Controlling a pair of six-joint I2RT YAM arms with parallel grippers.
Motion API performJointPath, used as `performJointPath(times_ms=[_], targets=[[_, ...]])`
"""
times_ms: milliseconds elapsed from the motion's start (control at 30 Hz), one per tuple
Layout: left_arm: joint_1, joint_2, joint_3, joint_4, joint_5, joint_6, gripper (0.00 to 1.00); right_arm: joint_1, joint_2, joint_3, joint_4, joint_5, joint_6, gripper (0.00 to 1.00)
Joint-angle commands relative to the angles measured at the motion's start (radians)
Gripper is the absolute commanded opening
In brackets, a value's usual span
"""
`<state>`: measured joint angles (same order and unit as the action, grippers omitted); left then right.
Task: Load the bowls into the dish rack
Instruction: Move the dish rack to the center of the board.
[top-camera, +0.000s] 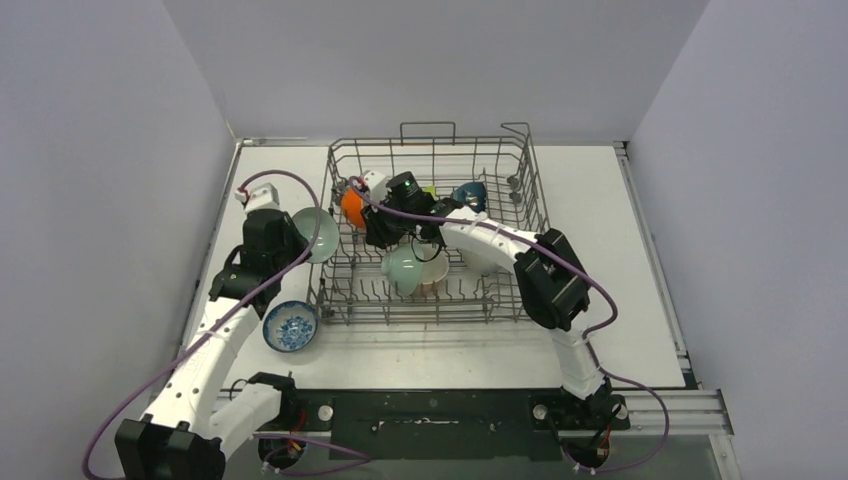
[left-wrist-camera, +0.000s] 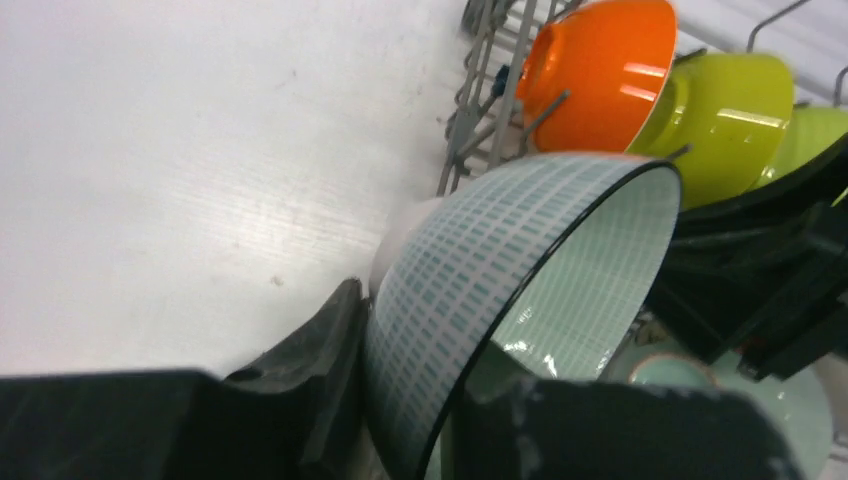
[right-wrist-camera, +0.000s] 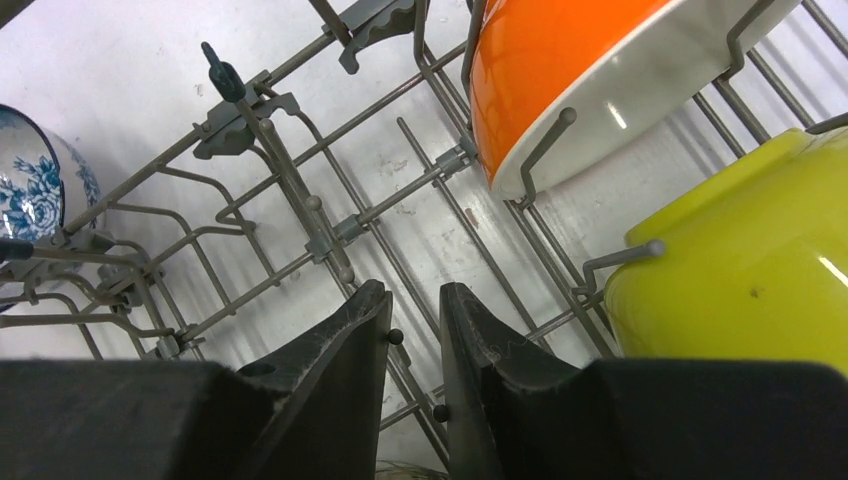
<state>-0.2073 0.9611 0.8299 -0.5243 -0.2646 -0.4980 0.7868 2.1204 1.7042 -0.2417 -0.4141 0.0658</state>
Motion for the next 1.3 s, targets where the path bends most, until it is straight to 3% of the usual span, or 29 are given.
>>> performJointPath(times_ms=[0,400,467,633,767,867,1000,1267], targets=[[0.007,0.010,0.003,0.003,-0.021,0.028,0.00,0.094,-0.108,-0.047,-0.017,-0.054,-0.007,0.05],[0.007,-0.005,0.002,0.041,0.055,0.031,0.00,0.103,-0.097,-0.040,-0.002,0.005,0.027,0.06],[0.006,-0.021,0.006,0.047,0.060,0.023,0.00,0.103,-0.105,-0.042,0.013,-0.016,0.033,0.10],[0.010,-0.030,0.070,-0.007,0.021,-0.015,0.00,0.102,-0.121,-0.063,0.064,-0.093,-0.009,0.37],[0.019,-0.055,0.107,-0.052,-0.028,-0.046,0.00,0.094,-0.106,-0.068,0.117,-0.162,-0.036,0.64],[0.032,-0.086,0.126,-0.083,-0.066,-0.056,0.00,0.092,-0.102,-0.068,0.164,-0.195,-0.039,0.76],[0.054,-0.122,0.151,-0.131,-0.102,-0.062,0.00,0.092,-0.116,-0.061,0.187,-0.230,-0.050,0.78],[0.095,-0.148,0.156,-0.139,-0.006,-0.088,0.00,0.099,-0.183,-0.131,0.316,-0.314,-0.008,0.75]])
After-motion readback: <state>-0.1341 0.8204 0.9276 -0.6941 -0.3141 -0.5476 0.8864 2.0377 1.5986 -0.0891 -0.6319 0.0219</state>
